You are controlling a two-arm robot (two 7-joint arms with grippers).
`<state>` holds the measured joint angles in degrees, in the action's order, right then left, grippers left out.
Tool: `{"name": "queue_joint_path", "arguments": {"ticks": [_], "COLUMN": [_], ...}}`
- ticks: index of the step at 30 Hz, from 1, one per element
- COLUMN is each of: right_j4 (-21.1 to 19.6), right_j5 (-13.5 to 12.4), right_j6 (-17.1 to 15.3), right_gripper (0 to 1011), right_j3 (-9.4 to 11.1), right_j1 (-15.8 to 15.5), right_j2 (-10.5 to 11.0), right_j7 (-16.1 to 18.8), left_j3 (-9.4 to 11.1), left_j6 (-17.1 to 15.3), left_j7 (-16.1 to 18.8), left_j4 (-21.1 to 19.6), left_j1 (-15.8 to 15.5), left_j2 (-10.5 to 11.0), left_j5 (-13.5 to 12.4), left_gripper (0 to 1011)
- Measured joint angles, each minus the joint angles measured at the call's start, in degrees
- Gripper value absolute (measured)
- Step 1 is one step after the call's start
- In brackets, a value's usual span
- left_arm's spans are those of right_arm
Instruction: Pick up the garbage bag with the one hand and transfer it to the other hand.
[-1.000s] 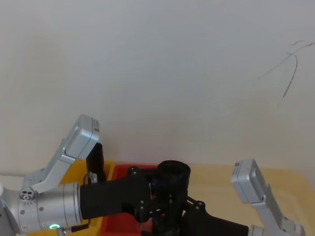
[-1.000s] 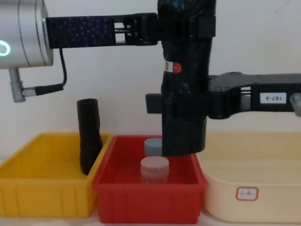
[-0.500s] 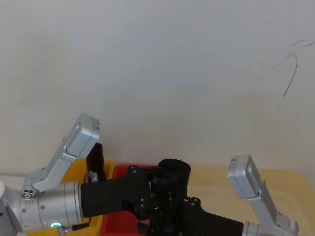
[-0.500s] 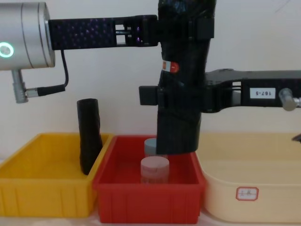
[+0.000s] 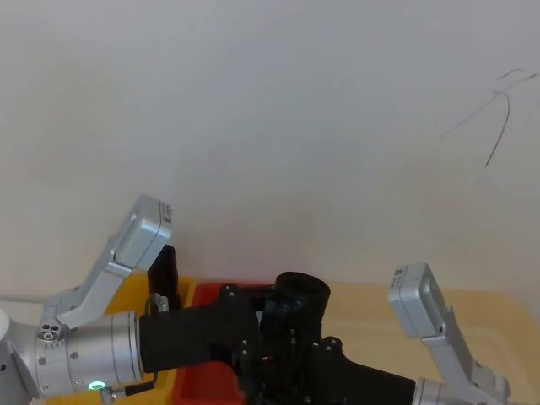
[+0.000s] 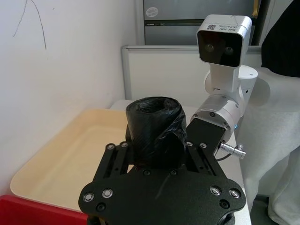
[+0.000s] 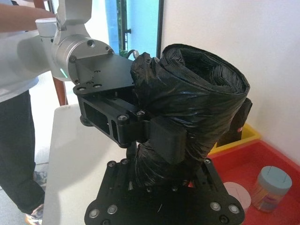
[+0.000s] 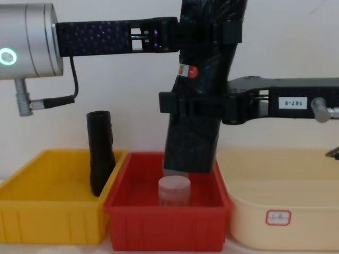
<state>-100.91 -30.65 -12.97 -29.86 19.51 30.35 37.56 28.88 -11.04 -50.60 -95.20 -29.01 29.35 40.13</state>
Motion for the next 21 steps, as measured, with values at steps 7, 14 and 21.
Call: {"name": "queue_joint_path", "arguments": {"ticks": [7, 14, 21], "right_j4": [-0.29, -0.97, -1.74], "right_j5": [-0.58, -0.73, -0.49], "right_j6": [0.20, 0.49, 0.67], "right_gripper": [522, 520, 520], "right_j3": [0.19, 0.79, 1.61], "right_j1": [-0.38, -0.97, -1.47], "right_j2": [0.10, 0.46, 1.18], "right_j7": [-0.45, -2.23, -4.38], "left_j3": [0.04, 0.07, -0.13], "left_j6": [0.00, 0.00, -0.06], "left_j7": [0.08, 0.20, 1.63], "left_j4": [0.06, 0.09, -0.04], "left_j1": [-0.04, -0.06, 0.37], "left_j2": [0.00, 0.04, 0.21], "left_j5": [0.01, 0.04, 0.11], "left_gripper": [642, 838, 998]}}
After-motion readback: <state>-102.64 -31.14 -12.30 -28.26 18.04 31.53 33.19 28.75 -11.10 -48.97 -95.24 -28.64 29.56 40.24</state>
